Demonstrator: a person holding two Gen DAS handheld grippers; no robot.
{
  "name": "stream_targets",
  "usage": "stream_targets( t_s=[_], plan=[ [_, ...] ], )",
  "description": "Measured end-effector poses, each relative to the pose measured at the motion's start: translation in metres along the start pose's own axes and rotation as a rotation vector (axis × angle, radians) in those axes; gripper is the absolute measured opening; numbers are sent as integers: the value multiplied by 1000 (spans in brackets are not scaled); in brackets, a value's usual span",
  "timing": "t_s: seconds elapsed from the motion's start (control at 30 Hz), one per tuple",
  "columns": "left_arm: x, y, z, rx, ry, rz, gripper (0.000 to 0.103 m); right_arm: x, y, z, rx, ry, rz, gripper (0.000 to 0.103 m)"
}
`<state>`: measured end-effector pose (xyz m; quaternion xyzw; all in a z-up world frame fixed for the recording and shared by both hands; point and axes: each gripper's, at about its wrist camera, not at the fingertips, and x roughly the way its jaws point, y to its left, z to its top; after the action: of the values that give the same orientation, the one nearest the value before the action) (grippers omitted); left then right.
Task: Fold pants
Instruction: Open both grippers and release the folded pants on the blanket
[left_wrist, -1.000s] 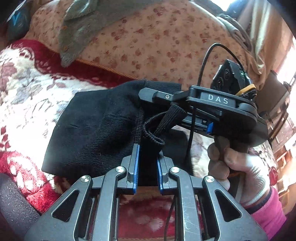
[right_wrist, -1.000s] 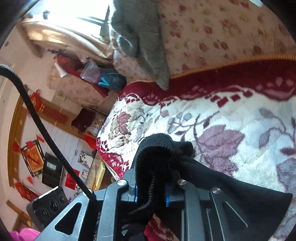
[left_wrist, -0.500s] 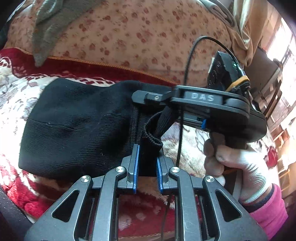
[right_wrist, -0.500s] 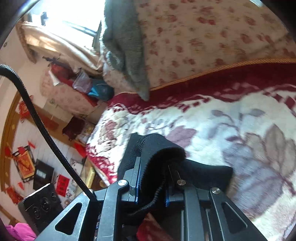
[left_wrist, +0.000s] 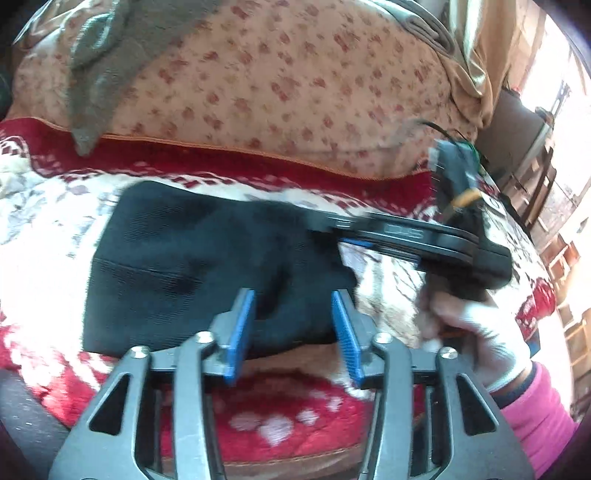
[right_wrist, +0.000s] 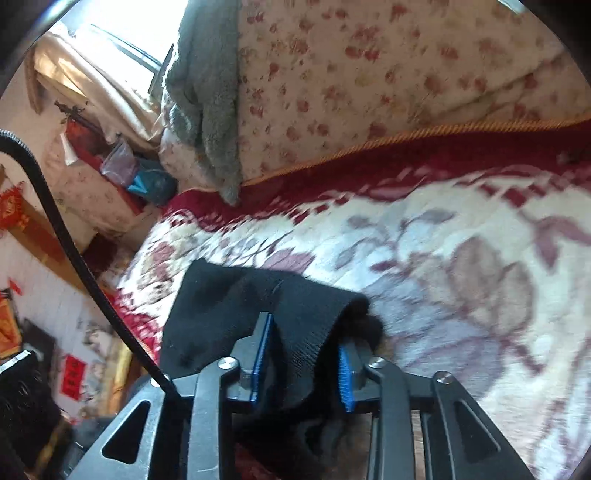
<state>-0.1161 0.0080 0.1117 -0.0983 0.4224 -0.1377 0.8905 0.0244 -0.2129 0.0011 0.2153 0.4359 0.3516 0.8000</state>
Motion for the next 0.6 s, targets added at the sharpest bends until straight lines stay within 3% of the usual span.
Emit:
stream_targets(
  t_s=[0.3,0.43,0.6],
  plan=[
    [-13,51,6,-107,-36,127,44,-47,26,-8,8,-93,30,36],
    [-10,58,3,-120,-34,171,44,-44,48,-17,-22,-97,13,45],
    [-8,58,4,-118,-44,208,44,-25,66,-28,-44,-62,11,46]
  ],
)
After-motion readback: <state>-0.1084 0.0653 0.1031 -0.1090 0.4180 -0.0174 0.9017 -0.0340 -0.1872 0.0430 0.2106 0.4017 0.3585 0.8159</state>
